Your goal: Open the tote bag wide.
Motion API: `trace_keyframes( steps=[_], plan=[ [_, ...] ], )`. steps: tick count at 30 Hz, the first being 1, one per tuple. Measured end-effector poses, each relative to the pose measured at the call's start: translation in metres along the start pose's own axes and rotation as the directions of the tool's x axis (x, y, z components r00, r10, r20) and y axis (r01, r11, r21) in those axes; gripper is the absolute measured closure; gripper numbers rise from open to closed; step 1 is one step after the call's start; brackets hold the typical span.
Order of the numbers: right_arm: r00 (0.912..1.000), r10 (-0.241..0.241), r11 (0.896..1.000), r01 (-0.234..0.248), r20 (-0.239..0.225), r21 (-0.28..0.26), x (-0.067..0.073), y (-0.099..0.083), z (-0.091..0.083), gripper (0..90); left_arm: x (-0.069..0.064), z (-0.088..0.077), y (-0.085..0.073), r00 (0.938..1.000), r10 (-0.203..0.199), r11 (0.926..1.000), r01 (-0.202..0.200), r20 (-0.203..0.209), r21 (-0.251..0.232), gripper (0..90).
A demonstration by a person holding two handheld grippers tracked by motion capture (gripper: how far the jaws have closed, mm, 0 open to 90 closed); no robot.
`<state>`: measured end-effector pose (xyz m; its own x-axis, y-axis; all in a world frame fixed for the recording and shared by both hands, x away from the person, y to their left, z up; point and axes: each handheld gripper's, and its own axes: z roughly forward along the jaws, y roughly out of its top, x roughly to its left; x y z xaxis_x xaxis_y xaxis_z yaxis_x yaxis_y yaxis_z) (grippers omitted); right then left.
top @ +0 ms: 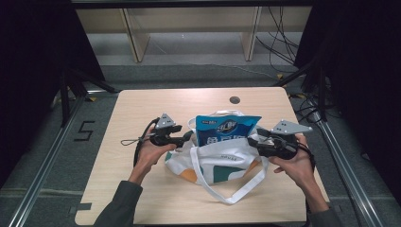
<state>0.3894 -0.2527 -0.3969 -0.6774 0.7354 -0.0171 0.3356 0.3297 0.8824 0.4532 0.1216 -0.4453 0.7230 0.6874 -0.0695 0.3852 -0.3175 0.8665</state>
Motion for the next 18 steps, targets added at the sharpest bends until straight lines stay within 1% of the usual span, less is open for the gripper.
trace_keyframes(
  steps=[1,2,3,4,5,6,7,8,9,10,11,12,13,14,15,16,17,18],
  plan=[
    [0.9992,0.021,1.0,-0.02,-0.035,0.017,-0.001,0.001,0.002,45.9,0.001,0.003,0.001,0.9999,0.009,0.9999,-0.009,0.01,0.005,45.8],
    [0.9962,0.016,1.0,-0.014,-0.086,0.027,-0.004,0.001,0.007,46.5,0.001,0.007,0.001,0.9996,0.012,0.9999,-0.013,0.024,0.011,47.5],
    [0.9939,0.031,0.998,-0.025,-0.106,0.056,-0.004,-0.002,0.012,53.3,0.001,0.011,0.002,0.9997,0.004,0.9999,-0.004,0.025,0.011,51.1],
    [0.9939,0.031,0.998,-0.025,-0.106,0.056,-0.004,-0.002,0.012,53.3,0.002,0.015,0.003,0.9994,0.01,0.9998,-0.01,0.034,0.014,51.1],
    [0.9949,-0.01,0.995,0.02,-0.1,0.102,-0.002,-0.006,0.011,60.3,0.004,0.02,0.005,0.9987,0.027,0.9996,-0.027,0.044,0.008,60.5],
    [0.9949,-0.01,0.995,0.02,-0.1,0.102,-0.002,-0.006,0.011,63.1,0.005,0.024,0.006,0.9985,0.037,0.9993,-0.037,0.039,0.003,60.5],
    [0.995,-0.023,0.994,0.034,-0.097,0.107,-0.002,-0.007,0.01,68.9,0.007,0.028,0.007,0.998,0.047,0.9988,-0.048,0.041,0.012,67.8],
    [0.9959,-0.024,0.993,0.033,-0.087,0.113,0.0,-0.01,0.007,71.4,0.011,0.032,0.01,0.9981,0.05,0.998,-0.051,0.035,0.036,74.5],
    [0.9956,-0.046,0.991,0.056,-0.082,0.123,0.001,-0.013,0.004,73.0,0.013,0.034,0.011,0.9986,0.045,0.9982,-0.046,0.029,0.039,78.2],
    [0.9931,-0.068,0.989,0.08,-0.095,0.125,0.0,-0.015,0.002,74.4,0.016,0.037,0.013,0.9996,0.018,0.9994,-0.018,0.022,0.029,80.3],
    [0.9914,-0.093,0.984,0.106,-0.092,0.144,0.003,-0.023,-0.005,77.2,0.021,0.042,0.015,0.9999,-0.011,0.9987,0.011,0.002,0.05,81.6],
    [0.9914,-0.093,0.984,0.106,-0.092,0.144,0.003,-0.023,-0.005,77.2,0.021,0.042,0.015,0.9999,-0.011,0.9987,0.011,0.002,0.05,81.8],
    [0.9908,-0.085,0.981,0.101,-0.105,0.165,0.006,-0.028,-0.007,78.0,0.023,0.045,0.016,0.9997,-0.022,0.998,0.022,-0.005,0.059,81.8],
    [0.9898,-0.087,0.979,0.106,-0.113,0.176,0.008,-0.034,-0.007,78.5,0.027,0.05,0.015,0.9995,-0.024,0.9962,0.026,-0.02,0.083,82.1],
    [0.9851,-0.101,0.967,0.13,-0.14,0.22,0.013,-0.048,-0.003,79.0,0.029,0.054,0.014,0.9994,-0.025,0.9948,0.027,-0.023,0.098,84.8],
    [0.9851,-0.101,0.967,0.13,-0.14,0.22,0.013,-0.048,-0.003,79.0,0.032,0.058,0.011,0.9986,-0.023,0.9929,0.029,-0.048,0.115,84.8],
    [0.9851,-0.098,0.961,0.131,-0.141,0.246,0.016,-0.056,-0.001,79.4,0.035,0.062,0.007,0.9976,-0.048,0.9909,0.054,-0.05,0.123,84.5],
    [0.9845,-0.098,0.954,0.135,-0.145,0.266,0.018,-0.065,0.002,79.7,0.039,0.066,0.003,0.9953,-0.083,0.9882,0.089,-0.05,0.125,84.8]
  ],
)
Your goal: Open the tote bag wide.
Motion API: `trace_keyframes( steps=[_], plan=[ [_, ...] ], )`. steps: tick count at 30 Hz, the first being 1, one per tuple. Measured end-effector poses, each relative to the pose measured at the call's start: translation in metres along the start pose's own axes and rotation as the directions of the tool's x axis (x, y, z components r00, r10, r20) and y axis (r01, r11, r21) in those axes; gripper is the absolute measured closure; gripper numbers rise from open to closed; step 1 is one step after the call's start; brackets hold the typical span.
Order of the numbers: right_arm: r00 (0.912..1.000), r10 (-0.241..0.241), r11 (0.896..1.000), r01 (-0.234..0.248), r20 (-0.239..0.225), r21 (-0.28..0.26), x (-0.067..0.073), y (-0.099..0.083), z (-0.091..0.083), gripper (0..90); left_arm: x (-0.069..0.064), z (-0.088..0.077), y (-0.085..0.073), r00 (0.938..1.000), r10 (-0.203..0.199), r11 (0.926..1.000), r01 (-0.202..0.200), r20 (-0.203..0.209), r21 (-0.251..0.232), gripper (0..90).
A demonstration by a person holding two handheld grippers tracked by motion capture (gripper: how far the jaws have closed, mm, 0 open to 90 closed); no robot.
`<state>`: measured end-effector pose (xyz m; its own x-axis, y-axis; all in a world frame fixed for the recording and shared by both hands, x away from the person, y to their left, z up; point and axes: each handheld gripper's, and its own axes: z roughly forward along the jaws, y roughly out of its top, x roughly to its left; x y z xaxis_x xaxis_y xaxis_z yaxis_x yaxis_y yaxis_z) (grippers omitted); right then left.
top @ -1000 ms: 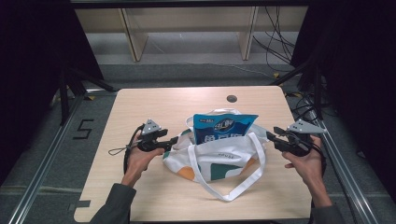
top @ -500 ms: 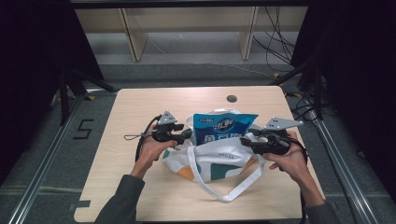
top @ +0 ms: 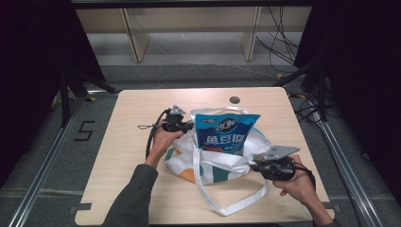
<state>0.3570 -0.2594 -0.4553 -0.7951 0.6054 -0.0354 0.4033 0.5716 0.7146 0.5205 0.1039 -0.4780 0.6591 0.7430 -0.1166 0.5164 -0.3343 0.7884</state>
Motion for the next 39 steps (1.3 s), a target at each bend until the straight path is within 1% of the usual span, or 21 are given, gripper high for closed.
trace_keyframes(
  steps=[2,4,7,9,12,13,16,18,19,22,24,26,27,28,29,31,33,34,35,37,39],
  plan=[
    [0.9999,0.012,1.0,-0.012,0.004,0.029,0.009,-0.013,0.012,79.7,0.005,0.007,-0.004,0.998,-0.063,0.9978,0.063,0.005,0.023,84.6],
    [0.9999,-0.011,0.996,0.01,0.01,0.088,0.018,-0.024,0.021,79.7,0.007,0.013,-0.005,0.9984,-0.057,0.9965,0.057,0.0,0.062,84.7],
    [0.9998,-0.011,0.993,0.009,0.017,0.117,0.026,-0.031,0.034,80.0,0.009,0.023,-0.011,0.9972,-0.074,0.9925,0.074,0.001,0.097,84.2],
    [0.9998,-0.012,0.994,0.011,0.014,0.11,0.025,-0.03,0.035,79.9,0.008,0.029,-0.017,0.9961,-0.089,0.9925,0.088,0.005,0.085,83.7],
    [0.9999,0.013,0.994,-0.014,0.004,0.111,0.023,-0.029,0.032,78.2,0.008,0.018,-0.014,0.9952,-0.098,0.9936,0.098,0.001,0.057,77.2],
    [0.9988,0.049,0.996,-0.048,-0.006,0.069,0.018,-0.025,0.021,73.5,0.007,0.008,-0.01,0.9952,-0.096,0.9943,0.095,0.019,0.048,67.1],
    [0.9962,0.086,0.996,-0.086,-0.013,0.027,0.015,-0.019,0.006,63.6,0.0,-0.018,0.0,0.997,-0.074,0.9972,0.074,0.02,0.002,61.3],
    [0.9944,0.099,0.994,-0.101,-0.037,-0.052,0.009,-0.011,-0.015,56.9,-0.006,-0.038,0.004,0.9974,-0.064,0.9977,0.065,0.033,-0.02,55.7],
    [0.9912,0.128,0.984,-0.131,-0.034,-0.124,0.008,-0.006,-0.031,53.5,-0.01,-0.047,0.004,0.9983,-0.048,0.9983,0.049,0.033,-0.03,52.4],
    [0.9917,0.127,0.977,-0.128,-0.022,-0.173,0.005,0.0,-0.045,51.7,-0.022,-0.072,0.0,0.9989,-0.021,0.9978,0.024,0.041,-0.062,51.4],
    [0.9892,0.138,0.968,-0.123,0.051,-0.219,-0.002,0.006,-0.052,50.4,-0.032,-0.083,-0.005,0.9961,-0.035,0.9944,0.043,0.08,-0.097,50.7],
    [0.9838,0.15,0.969,-0.126,0.099,-0.21,-0.012,0.013,-0.053,49.2,-0.043,-0.092,-0.011,0.9917,-0.03,0.992,0.045,0.125,-0.118,48.6],
    [0.9735,0.19,0.965,-0.161,0.127,-0.207,-0.019,0.016,-0.051,48.8,-0.05,-0.096,-0.014,0.9909,-0.02,0.9912,0.037,0.133,-0.127,46.4],
    [0.9735,0.19,0.965,-0.161,0.127,-0.207,-0.019,0.016,-0.051,48.8,-0.057,-0.098,-0.016,0.9896,-0.01,0.9912,0.029,0.143,-0.129,46.4],
    [0.9693,0.207,0.964,-0.179,0.133,-0.197,-0.03,0.019,-0.046,47.7,-0.07,-0.101,-0.019,0.9857,0.025,0.9933,-0.006,0.167,-0.116,44.9],
    [0.9654,0.215,0.963,-0.184,0.147,-0.199,-0.035,0.02,-0.043,46.9,-0.075,-0.102,-0.02,0.9833,0.046,0.9937,-0.026,0.176,-0.109,44.1],
    [0.9605,0.235,0.959,-0.204,0.149,-0.196,-0.042,0.022,-0.038,46.6,-0.084,-0.104,-0.022,0.9818,0.053,0.9934,-0.033,0.183,-0.11,42.5],
    [0.9588,0.239,0.96,-0.208,0.155,-0.188,-0.044,0.023,-0.037,46.2,-0.091,-0.105,-0.024,0.9878,0.07,0.993,-0.056,0.139,-0.104,41.6],
    [0.9566,0.243,0.957,-0.209,0.161,-0.202,-0.047,0.024,-0.035,46.1,-0.096,-0.105,-0.026,0.9885,0.084,0.9922,-0.071,0.126,-0.102,40.3],
    [0.9547,0.253,0.954,-0.22,0.156,-0.202,-0.049,0.026,-0.033,46.1,-0.104,-0.104,-0.03,0.9831,0.043,0.9958,-0.028,0.178,-0.087,38.0],
    [0.9548,0.243,0.955,-0.205,0.171,-0.214,-0.055,0.028,-0.03,44.7,-0.111,-0.101,-0.034,0.9825,-0.008,0.9971,0.022,0.186,-0.073,36.0]
  ],
)
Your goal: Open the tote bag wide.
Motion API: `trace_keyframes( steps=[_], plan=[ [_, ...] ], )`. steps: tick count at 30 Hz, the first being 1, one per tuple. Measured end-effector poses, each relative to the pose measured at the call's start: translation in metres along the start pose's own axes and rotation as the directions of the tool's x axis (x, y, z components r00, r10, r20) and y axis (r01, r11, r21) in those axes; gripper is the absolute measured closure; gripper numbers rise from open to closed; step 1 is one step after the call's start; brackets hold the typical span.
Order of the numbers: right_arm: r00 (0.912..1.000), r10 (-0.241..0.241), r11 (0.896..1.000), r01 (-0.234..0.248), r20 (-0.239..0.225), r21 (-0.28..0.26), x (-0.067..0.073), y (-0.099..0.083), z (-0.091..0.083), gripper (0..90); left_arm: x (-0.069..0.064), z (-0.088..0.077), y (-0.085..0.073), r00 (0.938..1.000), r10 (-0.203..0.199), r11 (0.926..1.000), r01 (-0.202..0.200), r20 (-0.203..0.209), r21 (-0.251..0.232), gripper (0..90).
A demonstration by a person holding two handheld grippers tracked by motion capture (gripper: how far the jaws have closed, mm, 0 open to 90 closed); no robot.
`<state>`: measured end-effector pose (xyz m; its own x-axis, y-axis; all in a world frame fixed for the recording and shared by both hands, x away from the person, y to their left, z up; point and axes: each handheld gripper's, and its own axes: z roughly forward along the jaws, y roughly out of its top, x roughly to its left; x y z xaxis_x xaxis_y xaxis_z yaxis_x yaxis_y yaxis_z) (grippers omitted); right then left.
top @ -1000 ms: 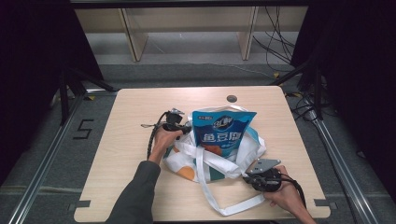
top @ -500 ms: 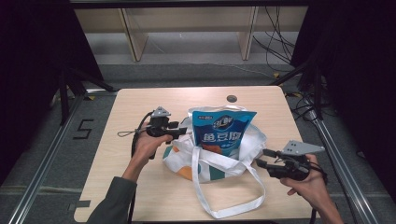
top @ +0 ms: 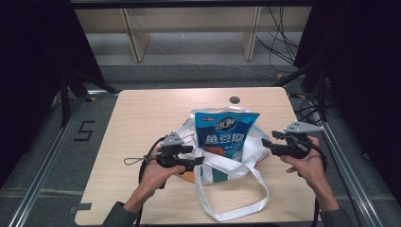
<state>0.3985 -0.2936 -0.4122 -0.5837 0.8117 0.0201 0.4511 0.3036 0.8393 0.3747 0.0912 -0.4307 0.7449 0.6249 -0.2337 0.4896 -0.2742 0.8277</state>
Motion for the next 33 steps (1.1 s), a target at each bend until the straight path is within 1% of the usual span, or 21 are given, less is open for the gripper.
trace_keyframes(
  steps=[3,4,6,10,11,13,14,15,16,17,18,19,20,21,22,23,25,26,28,29,33],
  plan=[
    [0.9997,0.022,1.0,-0.022,0.006,0.012,-0.001,0.003,0.002,43.7,-0.003,0.01,-0.005,0.9983,0.055,0.9976,-0.054,-0.02,0.044,38.8],
    [0.9996,0.025,1.0,-0.025,0.012,0.013,-0.003,0.006,0.004,42.7,-0.004,0.015,-0.008,0.9992,0.037,0.9982,-0.036,-0.016,0.048,49.8],
    [0.9993,0.026,1.0,-0.026,0.027,-0.015,-0.003,0.008,0.008,42.6,-0.006,0.021,-0.014,0.9978,0.04,0.9985,-0.038,-0.053,0.038,55.4],
    [0.9995,-0.007,1.0,0.007,0.032,0.007,-0.01,0.018,0.022,42.1,-0.018,0.019,-0.018,0.9791,0.17,0.9854,-0.167,-0.112,0.032,72.4],
    [0.9995,-0.007,1.0,0.007,0.032,0.007,-0.01,0.018,0.022,43.1,-0.021,0.015,-0.018,0.9722,0.201,0.9795,-0.197,-0.121,0.04,72.4],
    [0.9998,-0.013,1.0,0.012,0.014,0.028,-0.01,0.021,0.029,48.1,-0.022,0.011,-0.02,0.9674,0.227,0.9735,-0.223,-0.111,0.051,76.2],
    [0.9995,-0.027,1.0,0.027,0.017,0.006,-0.01,0.022,0.036,50.7,-0.022,0.011,-0.023,0.9669,0.23,0.9728,-0.226,-0.11,0.051,78.1],
    [0.9996,-0.028,0.999,0.028,0.004,0.046,-0.008,0.023,0.042,57.5,-0.022,0.01,-0.025,0.9655,0.238,0.9709,-0.234,-0.106,0.052,79.4],
    [0.9993,-0.036,0.998,0.036,0.006,0.045,-0.006,0.023,0.046,64.8,-0.02,0.009,-0.028,0.9602,0.264,0.9636,-0.259,-0.091,0.068,80.2],
    [0.9981,-0.061,0.997,0.06,0.01,0.041,-0.006,0.024,0.051,73.9,-0.021,0.008,-0.034,0.958,0.27,0.9615,-0.263,-0.097,0.081,80.9],
    [0.9908,-0.121,0.992,0.119,0.061,0.035,-0.007,0.027,0.061,83.9,-0.021,0.006,-0.037,0.9531,0.288,0.9556,-0.279,-0.093,0.094,82.0],
    [0.9908,-0.121,0.992,0.119,0.061,0.035,-0.007,0.027,0.061,83.9,-0.021,0.005,-0.042,0.9541,0.288,0.9547,-0.279,-0.083,0.103,82.0],
    [0.9813,-0.154,0.988,0.149,0.116,0.045,-0.011,0.03,0.068,87.5,-0.023,0.002,-0.054,0.9503,0.303,0.9471,-0.293,-0.069,0.131,83.0],
    [0.9813,-0.154,0.988,0.149,0.116,0.045,-0.011,0.03,0.068,87.5,-0.023,0.002,-0.054,0.9503,0.303,0.9471,-0.293,-0.069,0.131,83.5],
    [0.9836,-0.119,0.992,0.112,0.135,0.058,-0.018,0.028,0.076,88.2,-0.025,0.004,-0.062,0.9449,0.32,0.9389,-0.307,-0.067,0.155,83.7],
    [0.9836,-0.119,0.992,0.112,0.135,0.058,-0.018,0.028,0.076,88.2,-0.026,0.006,-0.071,0.9368,0.346,0.9238,-0.329,-0.056,0.195,83.7],
    [0.9847,-0.094,0.991,0.079,0.147,0.105,-0.024,0.021,0.085,88.3,-0.028,0.013,-0.086,0.9383,0.344,0.9139,-0.325,-0.039,0.244,84.0],
    [0.9816,-0.111,0.987,0.09,0.155,0.136,-0.027,0.015,0.091,88.2,-0.026,0.016,-0.091,0.9392,0.342,0.9116,-0.322,-0.037,0.256,84.2],
    [0.9824,-0.109,0.978,0.079,0.151,0.194,-0.033,0.001,0.103,87.7,-0.025,0.019,-0.093,0.9469,0.32,0.9171,-0.303,-0.028,0.26,84.3],
    [0.9833,-0.103,0.974,0.069,0.151,0.214,-0.035,-0.006,0.108,87.3,-0.025,0.019,-0.091,0.9346,0.353,0.9028,-0.329,-0.043,0.277,84.3],
    [0.993,-0.041,0.975,0.015,0.111,0.221,-0.043,-0.024,0.12,85.9,-0.025,0.02,-0.09,0.9331,0.357,0.9007,-0.33,-0.046,0.282,82.2]
  ],
)
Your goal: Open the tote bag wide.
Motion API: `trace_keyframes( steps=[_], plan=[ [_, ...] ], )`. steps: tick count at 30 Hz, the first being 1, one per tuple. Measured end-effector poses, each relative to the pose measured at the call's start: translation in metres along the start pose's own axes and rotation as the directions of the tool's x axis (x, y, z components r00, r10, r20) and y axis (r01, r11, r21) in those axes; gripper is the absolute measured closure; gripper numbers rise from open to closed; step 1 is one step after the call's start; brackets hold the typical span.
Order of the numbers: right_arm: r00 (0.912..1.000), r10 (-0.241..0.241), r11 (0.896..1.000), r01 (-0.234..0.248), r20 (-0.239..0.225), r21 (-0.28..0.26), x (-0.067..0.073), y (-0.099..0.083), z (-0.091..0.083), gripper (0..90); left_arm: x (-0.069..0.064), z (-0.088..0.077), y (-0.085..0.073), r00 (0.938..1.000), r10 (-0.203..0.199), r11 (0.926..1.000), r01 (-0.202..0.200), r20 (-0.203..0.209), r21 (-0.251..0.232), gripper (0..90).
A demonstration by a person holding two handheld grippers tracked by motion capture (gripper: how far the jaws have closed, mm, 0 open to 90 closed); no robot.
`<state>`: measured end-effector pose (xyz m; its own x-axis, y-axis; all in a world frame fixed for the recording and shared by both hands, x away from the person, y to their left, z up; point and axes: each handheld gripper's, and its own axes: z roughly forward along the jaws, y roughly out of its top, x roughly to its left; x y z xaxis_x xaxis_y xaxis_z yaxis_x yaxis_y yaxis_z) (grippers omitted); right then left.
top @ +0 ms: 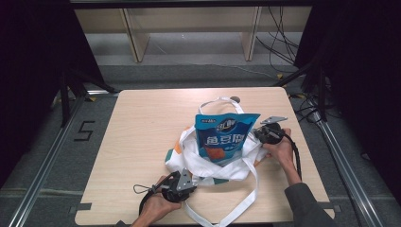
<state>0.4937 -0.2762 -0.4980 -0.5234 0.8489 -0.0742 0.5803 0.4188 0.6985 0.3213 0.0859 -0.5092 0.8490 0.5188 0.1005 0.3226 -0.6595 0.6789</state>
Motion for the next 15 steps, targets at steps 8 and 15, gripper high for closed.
trace_keyframes(
  steps=[8,15],
  plan=[
    [0.9997,-0.005,0.997,0.007,0.024,-0.076,0.0,0.015,-0.047,60.8,0.004,-0.038,0.018,0.9937,-0.04,0.9976,0.046,0.105,-0.051,45.1],
    [0.9969,-0.029,0.979,0.013,-0.073,-0.202,0.019,0.017,-0.09,64.2,0.041,-0.074,0.045,0.9915,-0.115,0.9741,0.125,0.059,-0.189,47.8]
  ],
)
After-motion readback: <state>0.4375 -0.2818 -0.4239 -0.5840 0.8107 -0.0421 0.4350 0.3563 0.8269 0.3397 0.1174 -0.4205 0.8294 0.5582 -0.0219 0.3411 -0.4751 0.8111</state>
